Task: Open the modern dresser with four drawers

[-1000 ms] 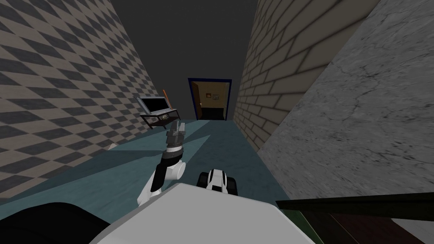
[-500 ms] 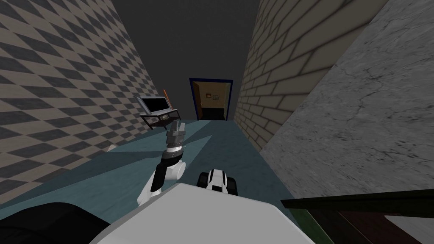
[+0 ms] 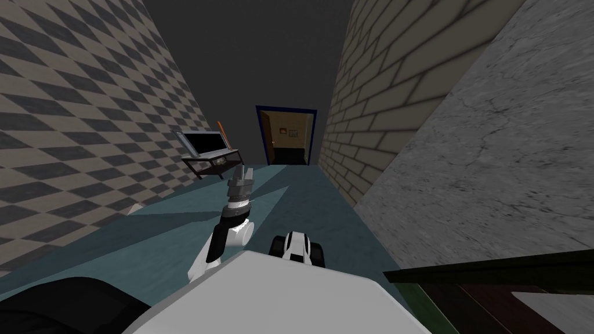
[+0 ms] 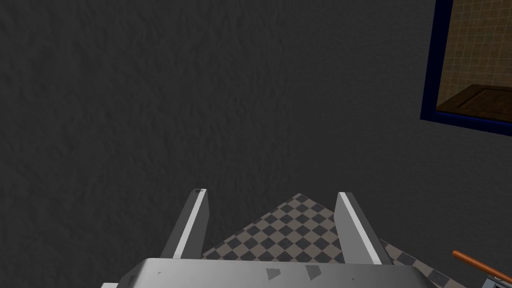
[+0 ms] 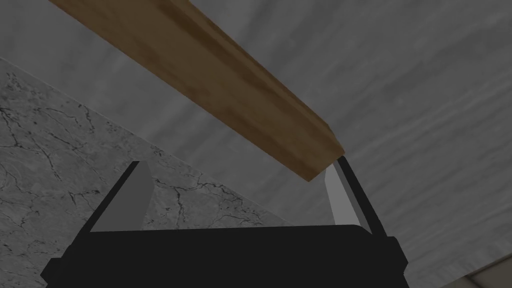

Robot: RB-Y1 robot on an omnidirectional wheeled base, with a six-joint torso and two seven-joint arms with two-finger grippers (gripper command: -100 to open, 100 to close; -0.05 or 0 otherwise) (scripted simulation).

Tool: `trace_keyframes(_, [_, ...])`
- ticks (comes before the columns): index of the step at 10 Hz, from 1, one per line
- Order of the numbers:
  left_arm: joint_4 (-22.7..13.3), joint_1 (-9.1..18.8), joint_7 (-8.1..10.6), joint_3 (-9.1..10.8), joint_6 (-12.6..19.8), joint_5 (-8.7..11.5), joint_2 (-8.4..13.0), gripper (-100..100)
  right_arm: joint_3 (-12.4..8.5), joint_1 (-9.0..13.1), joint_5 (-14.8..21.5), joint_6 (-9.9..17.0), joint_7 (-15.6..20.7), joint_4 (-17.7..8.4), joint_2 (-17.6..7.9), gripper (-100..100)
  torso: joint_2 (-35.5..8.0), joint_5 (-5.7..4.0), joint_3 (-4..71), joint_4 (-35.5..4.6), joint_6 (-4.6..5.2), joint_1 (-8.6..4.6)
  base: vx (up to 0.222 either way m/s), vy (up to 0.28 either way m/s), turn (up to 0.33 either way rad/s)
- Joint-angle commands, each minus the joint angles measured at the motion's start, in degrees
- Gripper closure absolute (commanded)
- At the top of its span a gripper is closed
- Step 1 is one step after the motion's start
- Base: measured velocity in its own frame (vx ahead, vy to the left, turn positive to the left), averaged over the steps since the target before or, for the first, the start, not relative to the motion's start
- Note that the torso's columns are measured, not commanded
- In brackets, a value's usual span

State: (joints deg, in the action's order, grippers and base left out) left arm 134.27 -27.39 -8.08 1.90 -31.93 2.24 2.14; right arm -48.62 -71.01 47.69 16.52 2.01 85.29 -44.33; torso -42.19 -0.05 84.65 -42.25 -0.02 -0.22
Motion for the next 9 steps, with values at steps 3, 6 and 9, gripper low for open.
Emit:
trace_keyframes(3, [0.00,0.01,0.00,-0.01,0.00,0.00,-0.01,0,-1.44,-2.99,-1.77,-1.24,-1.11,0.61,-1.53,-100,-0.19,0.11,-0.14,-0.06,0.01,0.38,0.030,-0.006,-0.033])
trace_keyframes(6, [0.00,0.01,0.00,-0.01,0.00,0.00,-0.01,0,-1.49,-3.08,-1.84,-1.27,-1.17,0.66,-1.58,0,-0.13,0.04,-0.11,-0.05,0.02,0.20,0.000,0.000,0.000])
trace_keyframes(9, [0.00,0.01,0.00,-0.01,0.00,0.00,-0.01,0,-1.49,-3.08,-1.84,-1.27,-1.17,0.66,-1.58,0,-0.08,0.05,-0.07,-0.03,0.01,0.22,0.000,0.000,0.000])
